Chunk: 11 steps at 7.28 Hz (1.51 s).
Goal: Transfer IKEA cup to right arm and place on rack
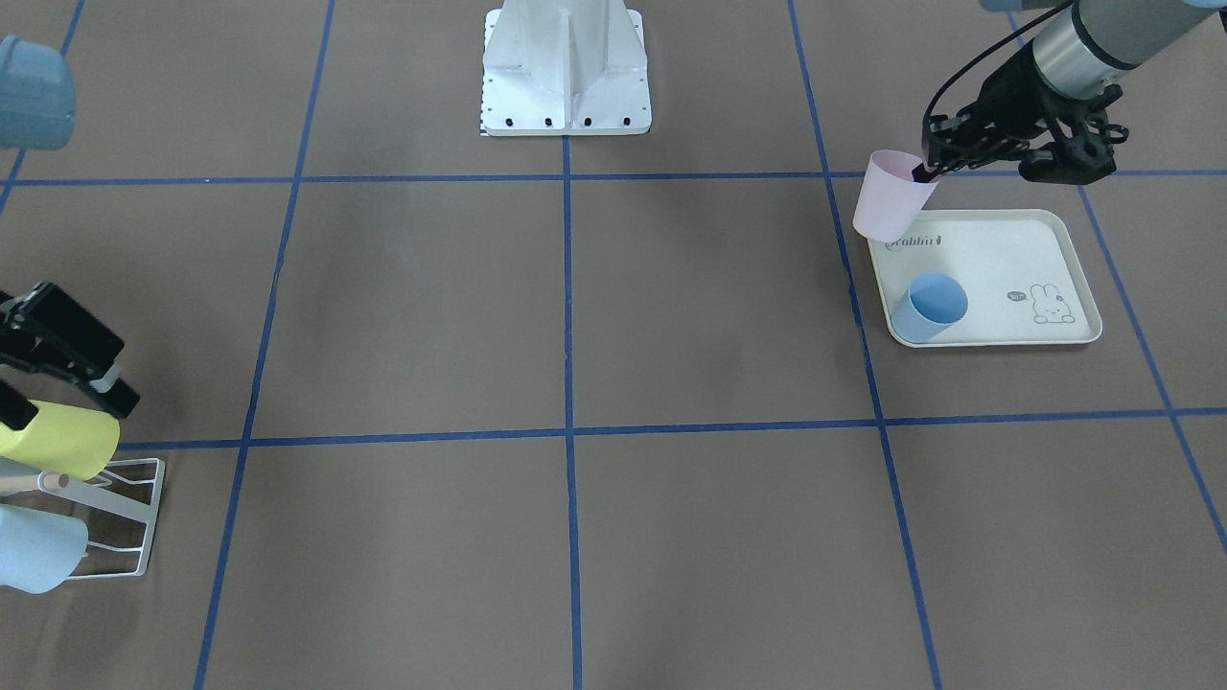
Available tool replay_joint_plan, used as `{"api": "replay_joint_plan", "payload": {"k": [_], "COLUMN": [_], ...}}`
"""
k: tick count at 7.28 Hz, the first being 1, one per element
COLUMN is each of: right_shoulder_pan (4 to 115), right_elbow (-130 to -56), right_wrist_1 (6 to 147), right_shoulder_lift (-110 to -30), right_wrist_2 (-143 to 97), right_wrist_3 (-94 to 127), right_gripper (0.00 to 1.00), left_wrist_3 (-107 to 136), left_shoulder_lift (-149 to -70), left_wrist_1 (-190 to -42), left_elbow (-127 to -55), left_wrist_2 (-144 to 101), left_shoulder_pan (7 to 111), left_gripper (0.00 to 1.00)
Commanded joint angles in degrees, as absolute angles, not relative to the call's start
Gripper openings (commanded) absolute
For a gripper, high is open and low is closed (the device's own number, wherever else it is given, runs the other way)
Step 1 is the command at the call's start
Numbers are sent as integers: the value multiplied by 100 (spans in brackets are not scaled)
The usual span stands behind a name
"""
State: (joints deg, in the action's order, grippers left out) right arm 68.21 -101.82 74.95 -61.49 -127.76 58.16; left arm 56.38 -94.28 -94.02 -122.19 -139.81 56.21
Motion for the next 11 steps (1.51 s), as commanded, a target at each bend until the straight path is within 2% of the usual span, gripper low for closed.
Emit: {"api": "replay_joint_plan", "payload": {"k": [1, 3, 5, 8, 11], "right_shoulder_pan": [6226, 4946, 4257, 3544, 3428], "right_elbow": [-10948, -11677, -12188, -12112, -12015], "right_wrist_1": [7454, 7453, 7288, 4666, 3002], "right_shoulder_lift": [-6240, -6153, -6030, -6073, -6362], "right_wrist_2": [-12684, -11223, -11022, -10775, -10977], "right_wrist_3": [6895, 8221, 8480, 9589, 9755], "right_gripper": [98, 98, 98, 98, 98], "left_wrist_3": [6506, 7571, 9117, 11540, 14825], "left_shoulder_lift": [-10052, -10859, -11616, -11584, -11549], "left_wrist_1": [-9483, -9501, -9910, -13084, -17195], "left_elbow": [-12138, -12155, -12041, -11639, -10691], "left_wrist_2": [-14140, -14282, -14238, -13968, -12582], "left_shoulder_pan": [5520, 5126, 4661, 4641, 4614], "left_gripper": [0, 0, 0, 0, 0]}}
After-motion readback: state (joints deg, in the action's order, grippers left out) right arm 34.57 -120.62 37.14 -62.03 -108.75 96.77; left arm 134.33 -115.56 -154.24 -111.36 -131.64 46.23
